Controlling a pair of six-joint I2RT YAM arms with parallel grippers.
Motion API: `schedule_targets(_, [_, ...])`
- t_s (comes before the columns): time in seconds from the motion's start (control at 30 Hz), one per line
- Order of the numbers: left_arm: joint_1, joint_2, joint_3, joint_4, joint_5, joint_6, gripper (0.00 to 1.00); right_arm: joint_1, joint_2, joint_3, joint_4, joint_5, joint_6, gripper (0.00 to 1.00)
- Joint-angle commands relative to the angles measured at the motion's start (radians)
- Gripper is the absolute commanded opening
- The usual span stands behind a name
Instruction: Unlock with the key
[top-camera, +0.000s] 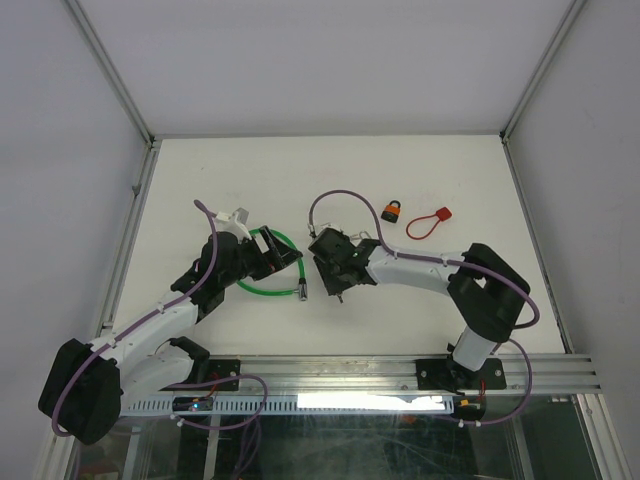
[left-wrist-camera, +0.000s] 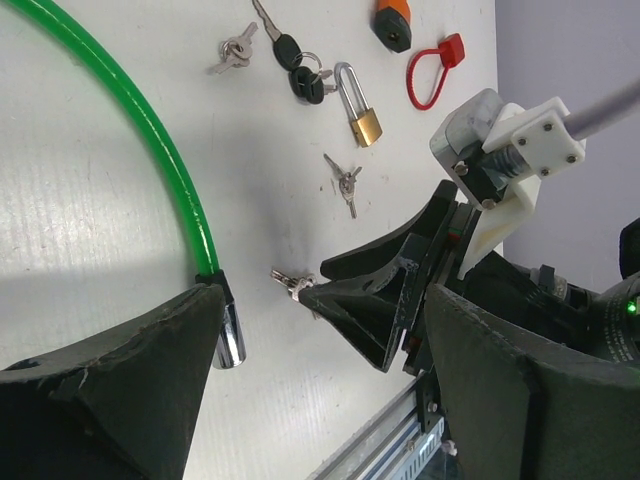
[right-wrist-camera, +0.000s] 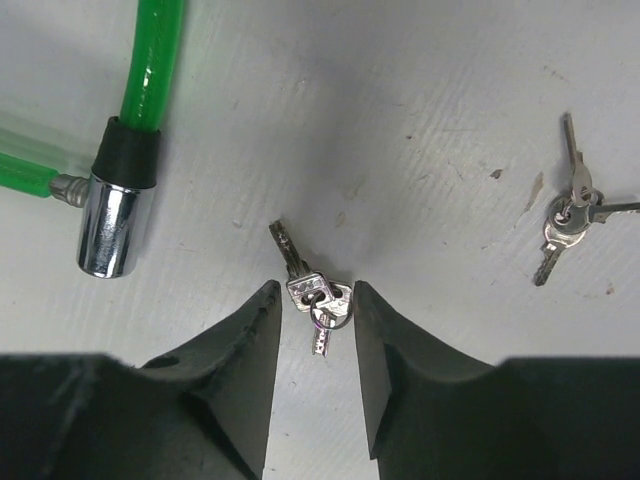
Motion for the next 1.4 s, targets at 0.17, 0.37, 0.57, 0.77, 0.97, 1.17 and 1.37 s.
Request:
schedule_targets(0.17, [0.008, -0.022, 0.007, 0.053, 0.003, 0.008, 0.84, -0.023, 0.031, 0.036, -0.017, -0.083, -0.101, 0.47])
schedule_targets(0.37, [0.009, -0.024, 0.007, 0.047, -0.001, 0.012, 0.84, -0.023, 0.078, 0.05, -0.061, -0.111, -0.106, 0.45])
schedule_targets(0.57, [0.009, -0.026, 0.008, 0.045, 0.002, 0.011, 0.84, -0.029, 0.069, 0.036, -0.067, -0.127, -0.089, 0.25])
schedule_targets(0.77, [0.008, -0.026, 0.01, 0.047, 0.009, 0.007, 0.84, -0.043, 0.021, -0.001, -0.008, -0.13, -0.062, 0.07])
schedule_targets(0.97, [0.008, -0.034, 0.008, 0.067, 0.028, -0.001, 0.84, -0.075, -0.044, -0.075, 0.114, -0.172, -0.029, 0.0])
schedule_targets(1.17, [0.008, -0.027, 0.0, 0.11, 0.061, -0.01, 0.84, -0.097, -0.09, -0.132, 0.219, -0.227, -0.011, 0.0])
schedule_targets(1.37, [0.008, -0.027, -0.027, 0.192, 0.098, -0.026, 0.84, -0.124, -0.176, -0.225, 0.349, -0.274, 0.021, 0.0])
